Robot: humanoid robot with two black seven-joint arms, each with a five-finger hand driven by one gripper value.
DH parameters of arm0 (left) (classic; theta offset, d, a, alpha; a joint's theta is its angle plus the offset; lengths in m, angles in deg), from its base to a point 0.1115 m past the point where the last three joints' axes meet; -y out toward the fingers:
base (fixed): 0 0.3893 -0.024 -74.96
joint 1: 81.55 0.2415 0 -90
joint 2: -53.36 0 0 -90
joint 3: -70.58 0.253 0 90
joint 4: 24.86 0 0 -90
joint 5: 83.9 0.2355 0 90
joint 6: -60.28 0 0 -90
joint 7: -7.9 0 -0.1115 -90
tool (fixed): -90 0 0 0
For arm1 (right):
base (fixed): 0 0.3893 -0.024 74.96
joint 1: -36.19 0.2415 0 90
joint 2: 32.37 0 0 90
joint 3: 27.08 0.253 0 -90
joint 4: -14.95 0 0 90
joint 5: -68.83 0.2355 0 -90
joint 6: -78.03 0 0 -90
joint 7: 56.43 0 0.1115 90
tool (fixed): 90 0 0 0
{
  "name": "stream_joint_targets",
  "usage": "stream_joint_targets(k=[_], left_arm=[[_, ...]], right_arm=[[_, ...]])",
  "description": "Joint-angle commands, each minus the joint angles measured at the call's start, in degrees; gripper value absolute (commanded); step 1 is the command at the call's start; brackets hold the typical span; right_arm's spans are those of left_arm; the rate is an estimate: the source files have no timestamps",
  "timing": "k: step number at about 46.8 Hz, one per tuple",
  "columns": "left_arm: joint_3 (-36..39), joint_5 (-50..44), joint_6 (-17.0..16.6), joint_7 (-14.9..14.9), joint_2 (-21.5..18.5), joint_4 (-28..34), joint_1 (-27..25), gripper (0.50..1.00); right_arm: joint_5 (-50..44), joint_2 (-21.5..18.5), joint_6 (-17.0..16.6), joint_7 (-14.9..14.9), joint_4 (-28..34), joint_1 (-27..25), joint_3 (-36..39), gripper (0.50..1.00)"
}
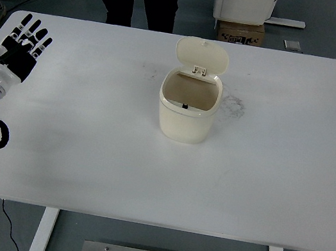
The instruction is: Close trash bin
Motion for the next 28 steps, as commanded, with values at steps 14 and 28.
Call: stream_joint_targets(k=[14,28], left_arm=[[0.01,0.34,-1.08,0.0,-0.16,0.0,-0.65,1.0],[0.01,-0.28,-1.08,0.0,0.54,0.0,-0.48,1.0]], right_arm=[[0.0,0.0,0.0,0.0,0.0,0.0,0.02,0.991],[0.0,0.0,0.0,0.0,0.0,0.0,-0.06,0.991]])
